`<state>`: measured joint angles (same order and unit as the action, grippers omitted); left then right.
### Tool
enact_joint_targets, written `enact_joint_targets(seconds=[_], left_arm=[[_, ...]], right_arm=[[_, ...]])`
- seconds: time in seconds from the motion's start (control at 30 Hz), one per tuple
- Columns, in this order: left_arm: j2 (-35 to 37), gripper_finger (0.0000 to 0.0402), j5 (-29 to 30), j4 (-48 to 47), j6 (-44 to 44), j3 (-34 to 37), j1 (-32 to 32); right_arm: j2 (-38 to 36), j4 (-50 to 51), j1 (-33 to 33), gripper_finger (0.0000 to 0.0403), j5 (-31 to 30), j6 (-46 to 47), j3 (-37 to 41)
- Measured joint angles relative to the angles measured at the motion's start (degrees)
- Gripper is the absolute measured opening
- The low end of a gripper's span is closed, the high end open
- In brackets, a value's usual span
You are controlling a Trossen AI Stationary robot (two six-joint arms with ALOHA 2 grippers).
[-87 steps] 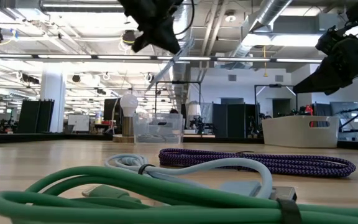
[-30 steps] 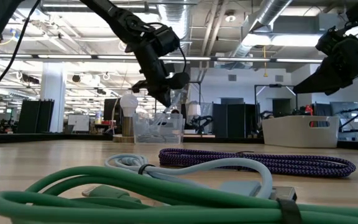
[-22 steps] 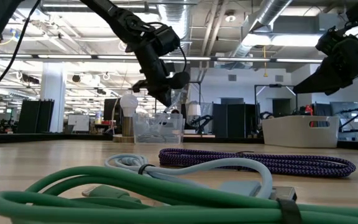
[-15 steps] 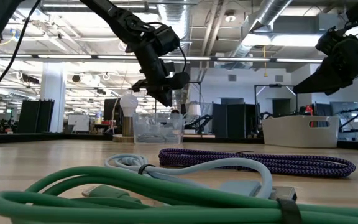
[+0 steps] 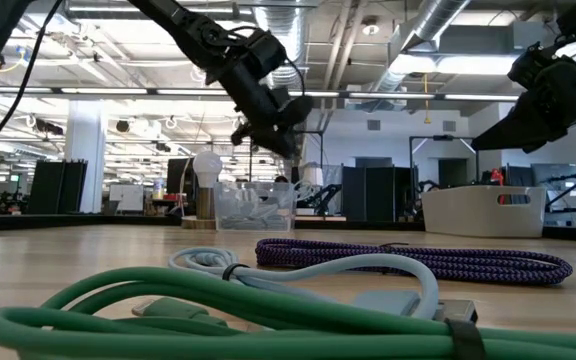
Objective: Pick & Place USB Port
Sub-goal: Put the black red charger cable into the transparent bin
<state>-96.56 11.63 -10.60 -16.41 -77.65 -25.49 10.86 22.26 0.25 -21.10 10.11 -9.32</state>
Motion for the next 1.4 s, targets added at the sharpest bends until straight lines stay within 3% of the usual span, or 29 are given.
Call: enact_joint_targets(seconds=[0.13, 0.3, 0.4, 0.77, 1.4], left_arm=[[1.9, 0.0095, -8.9, 0.8, 0.5, 0.0, 0.7], [6.0, 0.0088, -20.5, 0.8, 7.6, 0.0, 2.6], [9.1, 0.0086, -24.8, 0.8, 8.5, 0.0, 4.0], [18.4, 0.0086, -25.0, 1.5, 8.5, 0.0, 6.0], [18.1, 0.0086, -24.8, 6.9, 7.4, 0.0, 4.5]], right_arm=[[0.0, 0.0, 0.0, 0.0058, 0.0, 0.0, 0.0], [0.0, -0.2, 0.0, 0.0058, 0.0, -0.1, 0.0], [0.0, -0.3, 0.0, 0.0058, 0.0, -0.1, 0.0], [0.0, -1.8, 0.0, 0.0058, 0.0, 0.0, 0.0], [0.0, -2.1, 0.0, 0.0058, 0.1, -1.3, 0.0]])
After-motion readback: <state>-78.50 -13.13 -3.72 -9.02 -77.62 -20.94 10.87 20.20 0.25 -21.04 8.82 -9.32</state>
